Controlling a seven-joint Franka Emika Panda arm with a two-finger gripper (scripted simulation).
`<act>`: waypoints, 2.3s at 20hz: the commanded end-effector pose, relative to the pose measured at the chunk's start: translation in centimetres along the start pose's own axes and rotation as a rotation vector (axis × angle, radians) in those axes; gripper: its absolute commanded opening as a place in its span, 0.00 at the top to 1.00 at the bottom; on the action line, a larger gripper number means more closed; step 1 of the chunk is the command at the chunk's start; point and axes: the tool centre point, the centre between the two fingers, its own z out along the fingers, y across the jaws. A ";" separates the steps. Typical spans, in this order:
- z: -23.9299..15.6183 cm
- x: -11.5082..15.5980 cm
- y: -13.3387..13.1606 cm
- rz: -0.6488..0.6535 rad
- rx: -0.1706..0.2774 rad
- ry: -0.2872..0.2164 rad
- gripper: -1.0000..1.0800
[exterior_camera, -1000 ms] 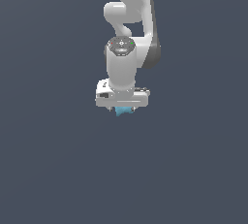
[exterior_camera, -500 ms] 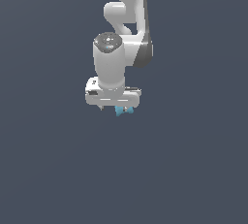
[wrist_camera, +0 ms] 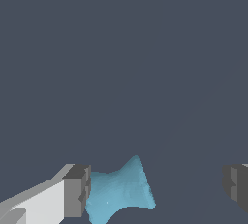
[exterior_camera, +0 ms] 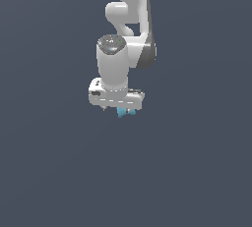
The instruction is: Pick up the object and move it to a goal position.
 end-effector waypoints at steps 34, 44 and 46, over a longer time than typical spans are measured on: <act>5.4 -6.6 -2.3 0.877 0.011 -0.014 0.04; 6.7 -8.5 -2.6 1.117 0.009 -0.016 0.04; 6.8 -8.8 -2.6 1.150 0.008 -0.016 0.04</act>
